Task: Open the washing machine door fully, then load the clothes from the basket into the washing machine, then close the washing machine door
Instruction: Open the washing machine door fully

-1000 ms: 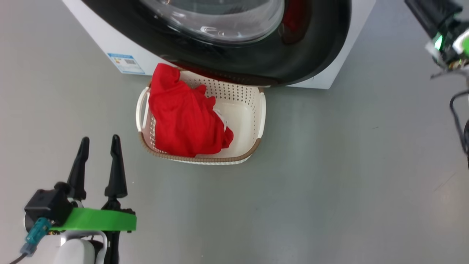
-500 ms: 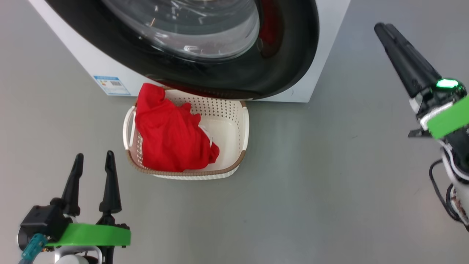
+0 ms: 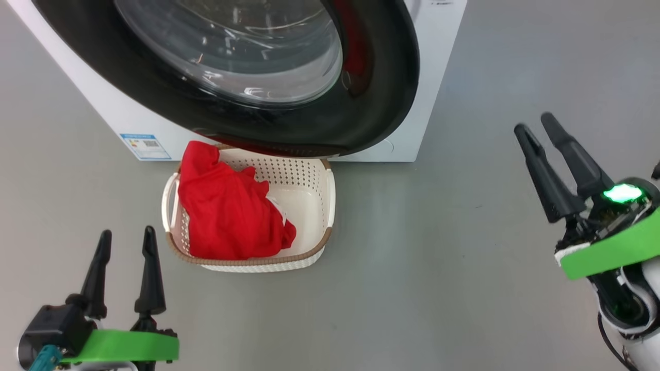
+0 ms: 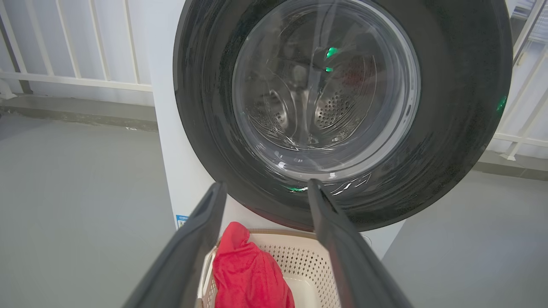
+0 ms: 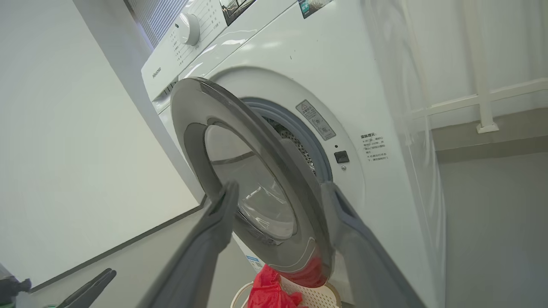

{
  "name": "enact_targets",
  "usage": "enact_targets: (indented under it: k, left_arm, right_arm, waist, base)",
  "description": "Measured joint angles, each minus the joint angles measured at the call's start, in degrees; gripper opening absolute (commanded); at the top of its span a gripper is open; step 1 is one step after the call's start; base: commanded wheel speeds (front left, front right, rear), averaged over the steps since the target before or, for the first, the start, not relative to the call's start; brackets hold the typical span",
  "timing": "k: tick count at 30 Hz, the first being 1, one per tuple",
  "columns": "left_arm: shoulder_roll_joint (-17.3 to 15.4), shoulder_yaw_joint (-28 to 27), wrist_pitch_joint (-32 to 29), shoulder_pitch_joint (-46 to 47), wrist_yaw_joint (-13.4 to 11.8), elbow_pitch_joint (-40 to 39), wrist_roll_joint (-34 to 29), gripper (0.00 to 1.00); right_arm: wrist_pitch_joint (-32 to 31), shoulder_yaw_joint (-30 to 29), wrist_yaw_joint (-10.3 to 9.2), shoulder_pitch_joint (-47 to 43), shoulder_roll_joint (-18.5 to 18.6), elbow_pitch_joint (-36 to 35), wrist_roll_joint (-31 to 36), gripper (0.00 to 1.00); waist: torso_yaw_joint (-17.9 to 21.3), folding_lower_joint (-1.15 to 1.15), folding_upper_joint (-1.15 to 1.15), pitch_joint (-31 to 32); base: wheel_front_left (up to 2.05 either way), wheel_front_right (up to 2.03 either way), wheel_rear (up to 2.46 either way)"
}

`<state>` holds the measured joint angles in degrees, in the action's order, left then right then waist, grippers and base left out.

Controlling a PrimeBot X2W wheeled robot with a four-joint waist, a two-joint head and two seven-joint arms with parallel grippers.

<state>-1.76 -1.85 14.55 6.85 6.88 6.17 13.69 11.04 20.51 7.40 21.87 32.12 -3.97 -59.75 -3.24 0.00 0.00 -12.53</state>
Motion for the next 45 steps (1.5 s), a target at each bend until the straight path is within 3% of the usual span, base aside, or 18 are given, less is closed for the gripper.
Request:
enact_targets:
  k: [8, 15, 21, 45]
  left_arm:
    - [-0.01, -0.01, 0.00, -1.87, 0.01, -0.80, 0.09, 1.00]
    - [-0.03, -0.22, -0.01, -2.24, 0.01, -1.22, 0.09, 1.00]
    - [-0.03, -0.29, 0.00, -3.15, 0.00, -1.48, 0.09, 1.00]
    - [-0.03, 0.21, 0.00, -3.15, -0.09, -1.78, 0.16, 1.00]
  right_arm:
    - [3.26, -1.56, 0.00, -5.66, -3.43, 4.02, 10.28, 1.00]
    - [3.27, -6.31, 0.00, -9.64, -11.01, 4.83, 20.91, 1.00]
    - [3.27, -7.14, 0.00, -11.60, -13.39, 5.00, 27.95, 1.00]
    - [3.27, -8.87, 0.00, -11.68, -14.96, 5.95, 29.69, 1.00]
  waist:
    - [0.56, 0.00, 0.00, 1.15]
    - [0.73, 0.00, 0.00, 1.90]
    - [0.81, 0.00, 0.00, 2.10]
    - [0.08, 0.00, 0.00, 1.89]
  base:
    - [0.00, 0.00, 0.00]
    - [0.00, 0.00, 0.00]
    - [0.00, 0.00, 0.00]
    - [0.00, 0.00, 0.00]
